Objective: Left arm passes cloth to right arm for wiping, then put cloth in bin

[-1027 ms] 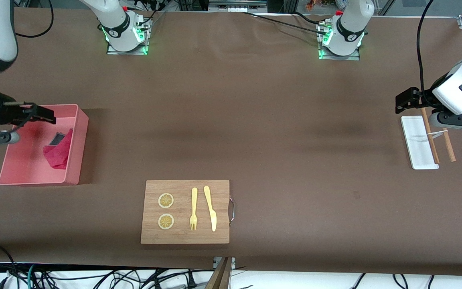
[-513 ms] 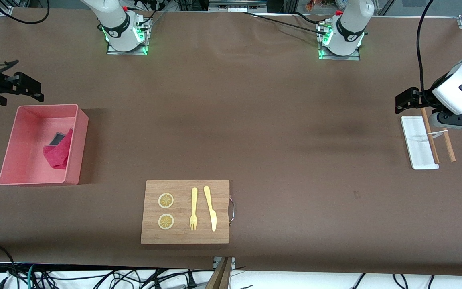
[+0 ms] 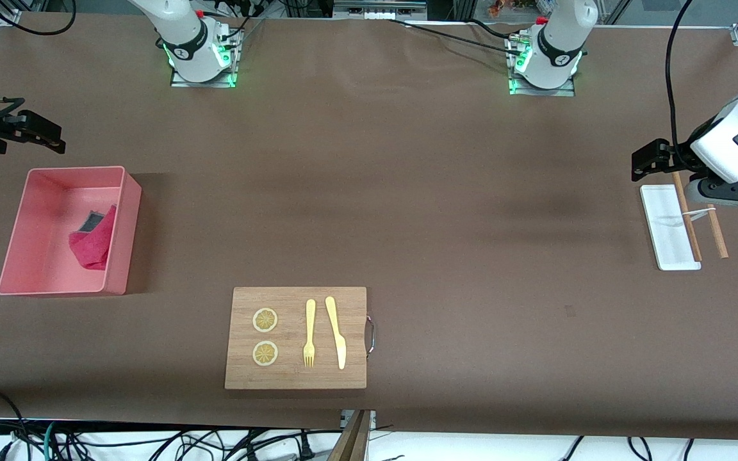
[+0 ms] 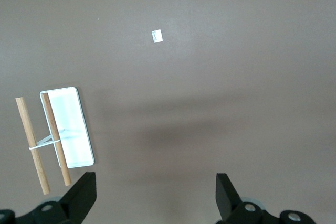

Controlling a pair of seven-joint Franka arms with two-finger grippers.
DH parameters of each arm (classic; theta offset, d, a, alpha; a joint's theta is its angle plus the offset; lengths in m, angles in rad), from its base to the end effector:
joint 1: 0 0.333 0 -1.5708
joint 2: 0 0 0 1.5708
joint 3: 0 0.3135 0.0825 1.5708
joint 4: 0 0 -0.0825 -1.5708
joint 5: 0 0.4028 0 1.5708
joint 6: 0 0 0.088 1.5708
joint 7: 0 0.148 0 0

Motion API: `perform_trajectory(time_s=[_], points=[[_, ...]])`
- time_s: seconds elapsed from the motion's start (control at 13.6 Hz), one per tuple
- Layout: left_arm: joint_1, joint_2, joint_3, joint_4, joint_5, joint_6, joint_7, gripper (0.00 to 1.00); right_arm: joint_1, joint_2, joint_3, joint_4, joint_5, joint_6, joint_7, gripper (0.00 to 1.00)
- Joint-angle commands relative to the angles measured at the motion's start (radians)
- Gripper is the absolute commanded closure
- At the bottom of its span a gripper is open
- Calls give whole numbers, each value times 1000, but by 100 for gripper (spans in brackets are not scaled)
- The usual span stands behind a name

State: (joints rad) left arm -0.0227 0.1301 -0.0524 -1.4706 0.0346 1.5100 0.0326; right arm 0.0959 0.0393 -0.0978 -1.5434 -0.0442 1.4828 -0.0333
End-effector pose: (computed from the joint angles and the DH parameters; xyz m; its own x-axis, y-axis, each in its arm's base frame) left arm 0.6006 -0.0381 0.5484 0.9903 -0.1052 -0.0912 -0.1079 -0.9938 -0.0248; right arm 0.5713 -0.0070 0.5650 0.9945 0.0272 -0.1010 0.0318 -0.9985 0.0447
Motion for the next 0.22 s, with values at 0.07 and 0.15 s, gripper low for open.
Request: perform_trajectory(time_s=[0.07,0.15], points=[[1,16,-3,33,14,-24,23,0,-15,-1,23,0,-10,-13,20,0],[1,16,-3,33,14,-24,23,0,-15,4,20,11,-8,-13,16,0]])
